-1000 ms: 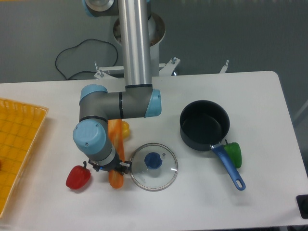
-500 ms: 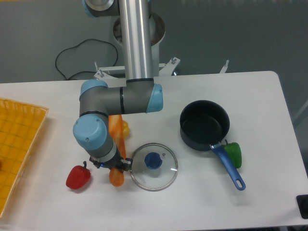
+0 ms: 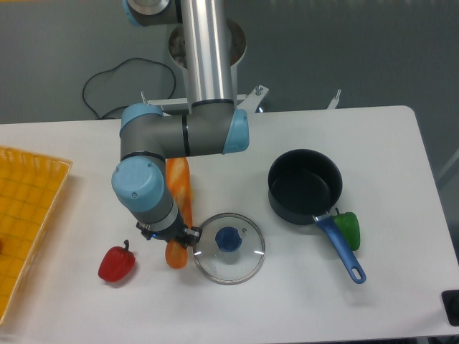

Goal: Pick up the long bread
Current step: 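Lift the baguette upright off the table with the gripper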

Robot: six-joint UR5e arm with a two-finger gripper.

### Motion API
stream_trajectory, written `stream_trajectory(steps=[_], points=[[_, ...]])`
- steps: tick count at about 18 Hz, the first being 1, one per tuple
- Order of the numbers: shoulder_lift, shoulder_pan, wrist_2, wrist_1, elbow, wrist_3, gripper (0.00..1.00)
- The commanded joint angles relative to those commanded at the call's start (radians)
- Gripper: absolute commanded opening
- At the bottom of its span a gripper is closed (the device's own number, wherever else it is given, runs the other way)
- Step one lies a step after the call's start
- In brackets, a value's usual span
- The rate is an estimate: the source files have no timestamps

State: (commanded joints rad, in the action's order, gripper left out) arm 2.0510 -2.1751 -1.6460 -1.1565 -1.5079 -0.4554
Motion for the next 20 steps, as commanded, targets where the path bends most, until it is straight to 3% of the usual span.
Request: stream_trajectory(steps=[9, 20], points=[[-0.032, -0.025, 0.037, -0.043, 0.006, -0.038, 0.40], [-0.028, -0.025, 0.051, -0.042, 0.000, -0.075, 0.40]])
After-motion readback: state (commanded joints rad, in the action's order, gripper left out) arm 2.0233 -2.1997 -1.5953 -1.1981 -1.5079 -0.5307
